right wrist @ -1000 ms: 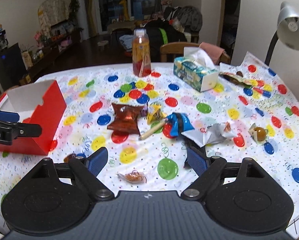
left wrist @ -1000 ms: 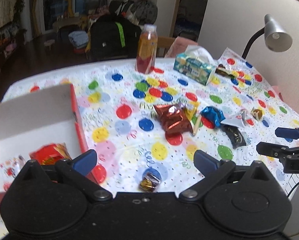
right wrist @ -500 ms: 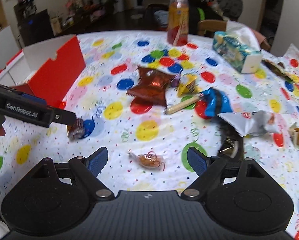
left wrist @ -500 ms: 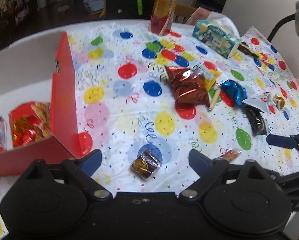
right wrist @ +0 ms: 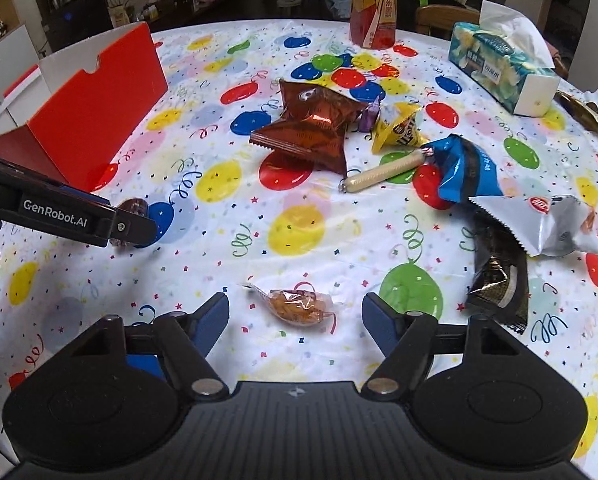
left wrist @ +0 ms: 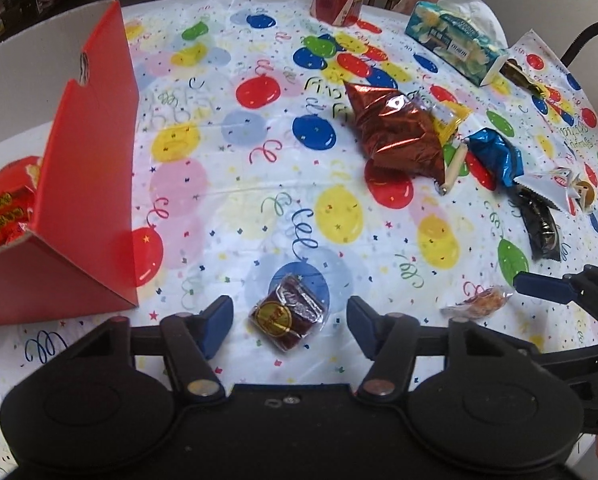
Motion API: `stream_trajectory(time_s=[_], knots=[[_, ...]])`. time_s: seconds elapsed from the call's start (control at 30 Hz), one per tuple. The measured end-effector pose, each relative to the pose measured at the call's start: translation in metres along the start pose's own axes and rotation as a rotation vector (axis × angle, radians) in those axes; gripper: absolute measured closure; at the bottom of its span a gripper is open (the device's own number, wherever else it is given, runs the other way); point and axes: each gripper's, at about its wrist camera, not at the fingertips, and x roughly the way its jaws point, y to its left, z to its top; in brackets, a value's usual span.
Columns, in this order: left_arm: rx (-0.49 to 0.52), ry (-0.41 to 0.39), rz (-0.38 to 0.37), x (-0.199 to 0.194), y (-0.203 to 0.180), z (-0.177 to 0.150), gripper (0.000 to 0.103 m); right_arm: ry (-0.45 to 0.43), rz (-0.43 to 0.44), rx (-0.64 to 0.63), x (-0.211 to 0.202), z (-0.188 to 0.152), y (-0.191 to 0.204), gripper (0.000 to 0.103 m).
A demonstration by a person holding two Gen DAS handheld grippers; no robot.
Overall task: Organize snacks
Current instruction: 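Grasp the brown square candy with the left tool while the right tool grasps the small wrapped candy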
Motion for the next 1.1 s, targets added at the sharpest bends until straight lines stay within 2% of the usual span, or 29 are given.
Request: stream_trajectory(time_s=[0.3,0.57,0.8,0.87,1.1], knots=[[-0.005,0.018,-0.003,0.004,0.002,-0.001,0.062,0.019,-0.011,-0.017,0.005,-0.002,0.004,0.049],[0.002,0.018,0.003,0.003,0.003,-0.001,0.064,0.034,-0.028,-0.014,0.006,-0.004,0.005,0.074],[0.014,0.01,0.004,-0.003,0.006,-0.001,0.064,0.026,-0.036,0.008,0.001,-0.005,0.007,0.081],[0.024,0.002,0.004,-0.006,0.006,-0.002,0.064,0.023,-0.032,0.015,-0.002,-0.004,0.008,0.089],[0.037,-0.018,-0.01,-0.021,0.008,-0.002,0.064,-0.005,-0.038,0.014,-0.015,0.001,0.013,0.09]])
